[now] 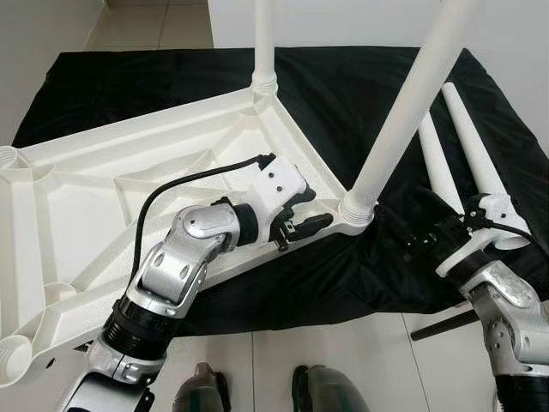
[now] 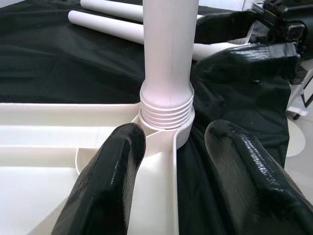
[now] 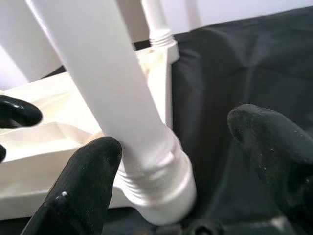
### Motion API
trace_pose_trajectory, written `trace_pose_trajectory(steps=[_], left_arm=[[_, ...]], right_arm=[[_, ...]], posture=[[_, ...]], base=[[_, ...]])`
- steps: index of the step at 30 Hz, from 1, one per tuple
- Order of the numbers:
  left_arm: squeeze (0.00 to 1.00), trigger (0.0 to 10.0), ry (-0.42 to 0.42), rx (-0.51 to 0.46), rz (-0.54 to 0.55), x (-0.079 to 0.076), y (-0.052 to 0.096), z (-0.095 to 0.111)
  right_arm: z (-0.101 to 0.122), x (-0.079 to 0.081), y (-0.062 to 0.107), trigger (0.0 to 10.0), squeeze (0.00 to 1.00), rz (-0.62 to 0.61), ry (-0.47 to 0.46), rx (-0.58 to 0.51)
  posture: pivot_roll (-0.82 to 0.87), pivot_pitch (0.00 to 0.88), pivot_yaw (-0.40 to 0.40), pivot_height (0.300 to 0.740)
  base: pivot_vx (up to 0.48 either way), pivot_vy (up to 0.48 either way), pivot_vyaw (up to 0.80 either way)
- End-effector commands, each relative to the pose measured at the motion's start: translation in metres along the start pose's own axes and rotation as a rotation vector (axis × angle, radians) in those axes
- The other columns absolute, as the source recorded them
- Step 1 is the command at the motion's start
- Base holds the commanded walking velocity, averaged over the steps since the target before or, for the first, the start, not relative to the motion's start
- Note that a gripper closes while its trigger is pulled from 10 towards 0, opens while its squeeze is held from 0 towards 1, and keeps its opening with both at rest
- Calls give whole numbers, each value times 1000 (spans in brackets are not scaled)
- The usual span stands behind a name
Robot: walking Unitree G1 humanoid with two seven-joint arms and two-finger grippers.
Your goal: Building children table
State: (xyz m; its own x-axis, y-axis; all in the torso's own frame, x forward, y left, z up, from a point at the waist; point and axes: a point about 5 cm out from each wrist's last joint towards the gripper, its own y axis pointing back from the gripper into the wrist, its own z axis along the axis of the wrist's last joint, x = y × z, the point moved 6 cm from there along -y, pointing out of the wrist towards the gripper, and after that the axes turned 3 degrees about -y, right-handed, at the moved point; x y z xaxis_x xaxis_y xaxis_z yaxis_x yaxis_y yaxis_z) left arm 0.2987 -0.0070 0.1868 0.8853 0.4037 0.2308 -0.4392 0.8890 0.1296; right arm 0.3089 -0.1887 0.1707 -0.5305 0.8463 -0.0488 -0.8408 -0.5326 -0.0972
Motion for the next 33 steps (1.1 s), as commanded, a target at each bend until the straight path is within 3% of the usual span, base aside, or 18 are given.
trace_pose_trajectory(steps=[1,4,6,11,17,25,28,33], left_arm=[[0,10000,31,15,122,12,3,-6],[0,10000,32,21,160,16,4,-9],[0,10000,41,30,259,25,6,-15],[0,10000,70,18,326,26,5,-20],[0,10000,89,-47,273,6,3,-13],[0,10000,77,-46,223,0,5,-13],[0,10000,67,-55,200,-2,6,-9],[0,10000,61,-59,196,-4,5,-8]], right_arm=[[-4,4,-3,10000,0,34,-8,22],[-4,5,-7,10000,0,50,-9,23],[-4,7,-17,10000,0,70,-9,17],[-3,7,-26,10000,0,82,-2,10],[-2,-1,-37,10000,0,65,7,4],[-6,-1,-46,10000,0,71,6,5],[-11,12,-60,10000,0,121,2,3],[-15,17,-67,10000,0,149,4,10]], posture=[[-164,79,-8,740],[-155,74,-9,740],[-144,63,-10,740],[-139,56,-13,740],[-127,44,-22,740],[-118,32,-21,740],[-114,17,-13,740],[-110,10,-16,740]], base=[[0,0,0],[0,0,0],[0,0,0],[0,0,0],[0,0,0],[0,0,0],[0,0,0],[0,0,0]])
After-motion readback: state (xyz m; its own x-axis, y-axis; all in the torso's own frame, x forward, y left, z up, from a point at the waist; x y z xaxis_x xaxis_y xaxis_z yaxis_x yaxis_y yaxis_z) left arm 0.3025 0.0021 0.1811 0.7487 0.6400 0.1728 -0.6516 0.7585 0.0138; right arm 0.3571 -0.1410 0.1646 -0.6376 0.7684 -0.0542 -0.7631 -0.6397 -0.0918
